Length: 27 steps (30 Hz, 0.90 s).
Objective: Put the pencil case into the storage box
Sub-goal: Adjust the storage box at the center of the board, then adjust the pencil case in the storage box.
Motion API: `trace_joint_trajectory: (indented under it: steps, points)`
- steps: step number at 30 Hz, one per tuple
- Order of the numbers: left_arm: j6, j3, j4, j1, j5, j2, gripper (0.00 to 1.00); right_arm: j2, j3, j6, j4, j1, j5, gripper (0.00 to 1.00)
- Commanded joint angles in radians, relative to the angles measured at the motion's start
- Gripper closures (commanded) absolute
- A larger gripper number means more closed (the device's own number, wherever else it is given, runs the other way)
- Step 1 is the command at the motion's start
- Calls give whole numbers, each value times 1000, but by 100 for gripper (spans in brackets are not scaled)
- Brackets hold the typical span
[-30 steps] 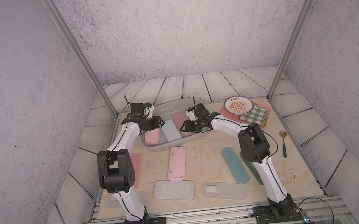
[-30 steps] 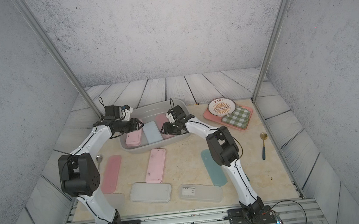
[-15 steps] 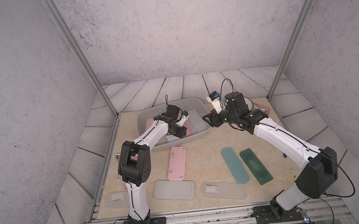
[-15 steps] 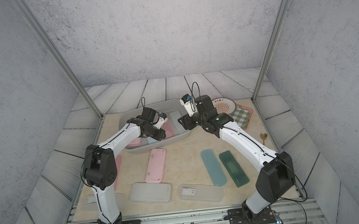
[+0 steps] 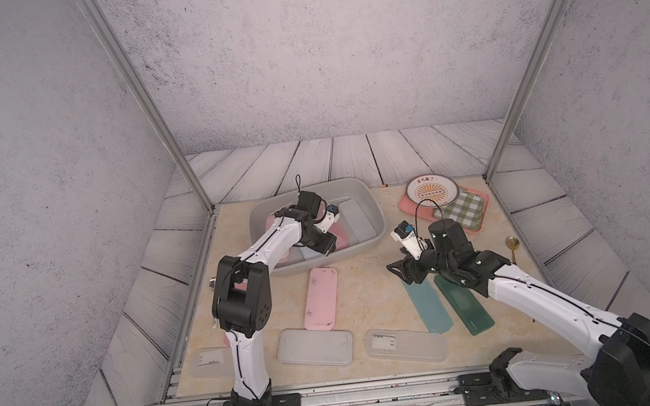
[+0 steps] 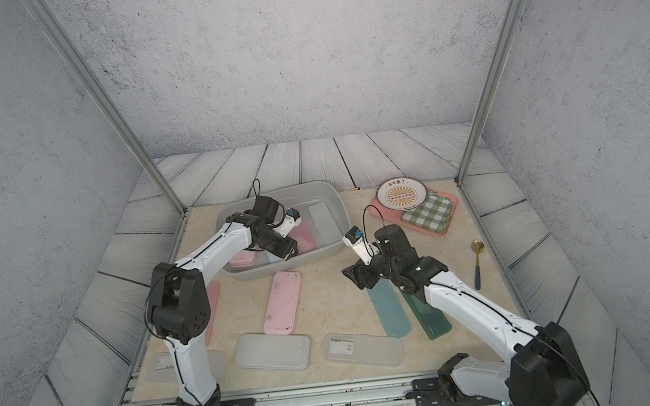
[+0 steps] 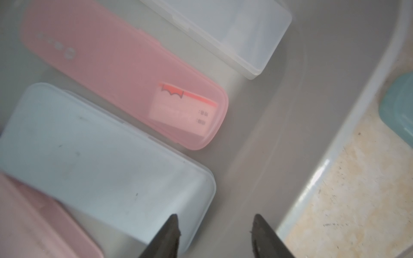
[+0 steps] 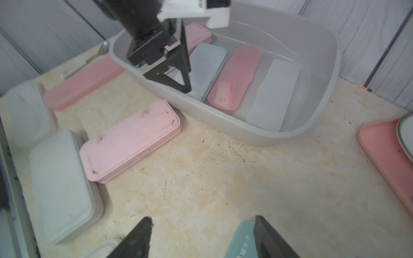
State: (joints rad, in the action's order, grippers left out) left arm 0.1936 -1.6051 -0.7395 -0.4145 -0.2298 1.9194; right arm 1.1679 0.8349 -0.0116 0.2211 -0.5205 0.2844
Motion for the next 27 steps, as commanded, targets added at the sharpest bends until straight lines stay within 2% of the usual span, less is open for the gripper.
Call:
trace_joint_trajectory:
  steps: [1, 2, 3, 5, 6, 8, 11, 14, 16, 18, 20, 23, 25, 27]
  points:
    - [-126, 66, -170, 20, 18, -229, 40, -44, -37, 433, -62, 1, -23, 23]
    - [-180, 126, -207, 50, -35, -293, 41, -38, -42, 545, -54, 1, 66, 24]
    - [-223, 194, -226, 87, -99, -361, 41, -32, -80, 713, -109, -17, 108, 24]
    - [-311, 334, -240, 160, -210, -472, 42, -22, -209, 1025, -327, -90, 86, 25]
    - [-364, 407, -241, 196, -254, -523, 43, 1, -252, 1130, -415, -144, 44, 25]
    - [-440, 524, -214, 223, -283, -594, 42, 78, -222, 1198, -400, -224, -10, 26]
    - [-526, 632, -87, 227, -308, -617, 42, 217, -107, 1149, -332, -291, -47, 28]
    - [-560, 671, 21, 235, -306, -544, 43, 327, -18, 1105, -276, -310, -69, 32]
    - [-583, 697, 78, 240, -310, -502, 44, 386, 71, 986, -163, -328, -110, 34]
    - [-540, 701, 122, 240, -337, -490, 44, 431, 187, 811, 21, -357, -212, 34]
    - [-458, 624, 101, 239, -293, -491, 46, 432, 234, 693, 104, -373, -339, 32]
    - [-314, 404, -33, 240, -164, -453, 46, 413, 288, 575, 77, -351, -477, 29]
    - [-276, 280, -109, 239, -135, -400, 46, 433, 376, 494, 98, -314, -492, 30]
    - [-325, 230, -49, 206, -116, -349, 46, 466, 459, 434, 134, -268, -484, 34]
